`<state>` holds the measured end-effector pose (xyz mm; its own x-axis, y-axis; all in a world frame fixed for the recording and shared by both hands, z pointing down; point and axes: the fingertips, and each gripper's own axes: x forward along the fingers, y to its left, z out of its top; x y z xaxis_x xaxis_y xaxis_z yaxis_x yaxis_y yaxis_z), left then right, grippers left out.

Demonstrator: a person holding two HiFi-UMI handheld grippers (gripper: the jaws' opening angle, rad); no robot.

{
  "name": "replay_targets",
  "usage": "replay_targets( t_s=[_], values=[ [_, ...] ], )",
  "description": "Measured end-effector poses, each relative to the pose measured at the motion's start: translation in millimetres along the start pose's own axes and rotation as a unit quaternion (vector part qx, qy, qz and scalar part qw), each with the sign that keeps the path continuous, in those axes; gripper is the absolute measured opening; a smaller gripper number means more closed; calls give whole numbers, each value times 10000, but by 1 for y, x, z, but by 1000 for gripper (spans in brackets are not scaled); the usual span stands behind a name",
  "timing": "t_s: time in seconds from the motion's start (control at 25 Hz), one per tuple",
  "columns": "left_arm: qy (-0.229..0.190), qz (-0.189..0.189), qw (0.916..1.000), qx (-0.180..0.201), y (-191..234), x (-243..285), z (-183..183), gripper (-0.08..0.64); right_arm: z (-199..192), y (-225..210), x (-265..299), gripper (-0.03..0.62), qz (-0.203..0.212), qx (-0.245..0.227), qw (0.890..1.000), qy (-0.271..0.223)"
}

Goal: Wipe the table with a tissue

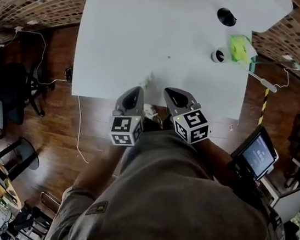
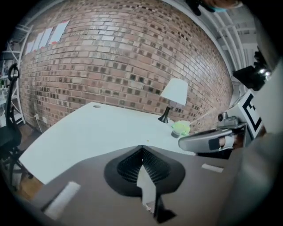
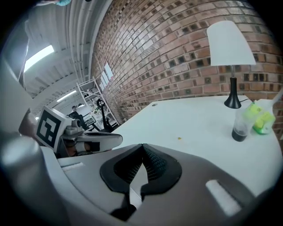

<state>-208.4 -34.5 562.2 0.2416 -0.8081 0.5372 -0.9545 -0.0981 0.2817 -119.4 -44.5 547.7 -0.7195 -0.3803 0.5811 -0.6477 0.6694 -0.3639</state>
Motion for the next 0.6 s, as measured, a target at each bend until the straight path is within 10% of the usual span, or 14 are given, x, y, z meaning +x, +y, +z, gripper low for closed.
replay_targets(
  t_s=[0.36,0.6],
  values=[
    [818,172,9942,677,6,27,-30,11,-6,-14,6,11,-19,213,9996,187],
    [1175,125,9855,1215,6,45,-47,149,-3,-22,6,11,-50,293,9994,195]
  ],
)
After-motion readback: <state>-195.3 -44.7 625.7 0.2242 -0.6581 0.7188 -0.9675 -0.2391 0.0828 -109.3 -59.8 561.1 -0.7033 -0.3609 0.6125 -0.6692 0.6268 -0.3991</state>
